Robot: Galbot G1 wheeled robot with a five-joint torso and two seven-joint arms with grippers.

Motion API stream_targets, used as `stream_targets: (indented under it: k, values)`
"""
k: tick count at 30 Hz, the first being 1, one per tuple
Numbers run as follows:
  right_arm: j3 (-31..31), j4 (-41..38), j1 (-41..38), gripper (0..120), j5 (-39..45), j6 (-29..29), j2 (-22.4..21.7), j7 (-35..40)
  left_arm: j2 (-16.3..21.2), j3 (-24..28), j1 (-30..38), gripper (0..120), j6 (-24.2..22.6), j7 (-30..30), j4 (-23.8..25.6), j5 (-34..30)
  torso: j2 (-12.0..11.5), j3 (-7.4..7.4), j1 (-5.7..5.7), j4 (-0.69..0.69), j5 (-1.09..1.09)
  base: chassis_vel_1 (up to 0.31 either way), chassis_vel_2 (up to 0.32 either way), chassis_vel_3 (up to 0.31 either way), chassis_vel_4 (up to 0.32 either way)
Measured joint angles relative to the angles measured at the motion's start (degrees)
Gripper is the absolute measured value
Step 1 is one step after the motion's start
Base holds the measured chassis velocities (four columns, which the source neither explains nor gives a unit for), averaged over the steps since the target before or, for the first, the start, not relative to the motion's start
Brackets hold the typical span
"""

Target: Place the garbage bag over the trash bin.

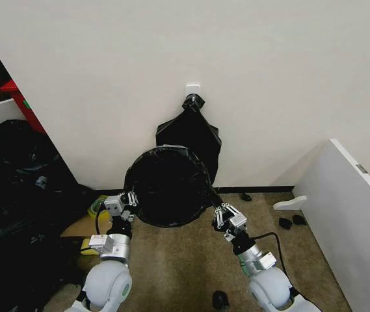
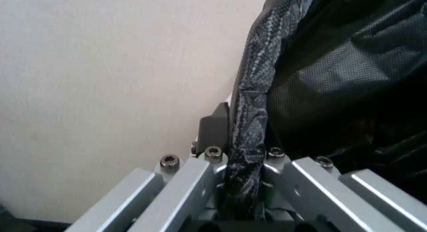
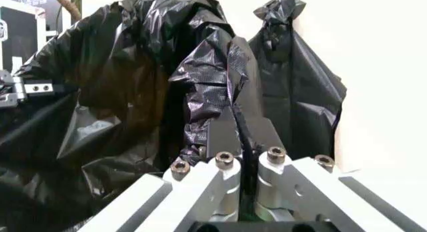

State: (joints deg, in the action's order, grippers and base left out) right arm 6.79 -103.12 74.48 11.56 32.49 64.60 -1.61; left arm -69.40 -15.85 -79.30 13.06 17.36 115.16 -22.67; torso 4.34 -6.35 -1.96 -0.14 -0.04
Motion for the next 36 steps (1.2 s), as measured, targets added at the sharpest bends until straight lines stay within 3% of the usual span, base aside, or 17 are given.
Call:
stream_targets:
  k: [12,15,19,29,36]
  values:
    - [1.84,2.88,-1.84,0,4.09,1.36,-0.39,-3.19,0.65,-0.22,-0.45,0,0.01,0.0,1.08,-0.45,0.0,0.0,0.0,0.0,0.01,0.0,0.0,0.0,0.0]
    - [3.5,4.15,-2.57,0,12.44,3.01,-0.91,-11.94,0.95,-0.48,-0.51,0,0.01,-0.01,1.17,-0.68,0.0,0.0,0.0,0.0,0.01,0.0,0.0,0.0,0.0]
    - [4.0,5.5,-3.19,0,18.99,3.66,-1.09,-17.14,1.09,-0.48,-0.52,0,-0.04,-0.07,1.45,-1.6,0.0,0.0,0.0,0.0,0.01,0.0,0.0,0.0,0.0]
    - [5.9,10.32,-5.87,0,21.69,3.75,-0.76,-17.85,2.22,0.0,-1.24,0,-1.88,-0.7,4.29,-6.06,0.0,0.0,0.0,0.0,0.0,0.0,0.0,0.0,0.0]
    - [6.29,14.46,-6.9,0,20.07,5.74,-0.07,-21.08,2.17,0.24,-1.09,0,-5.97,-1.36,8.41,-14.21,0.0,0.0,0.0,0.0,0.01,0.0,0.0,0.0,0.0]
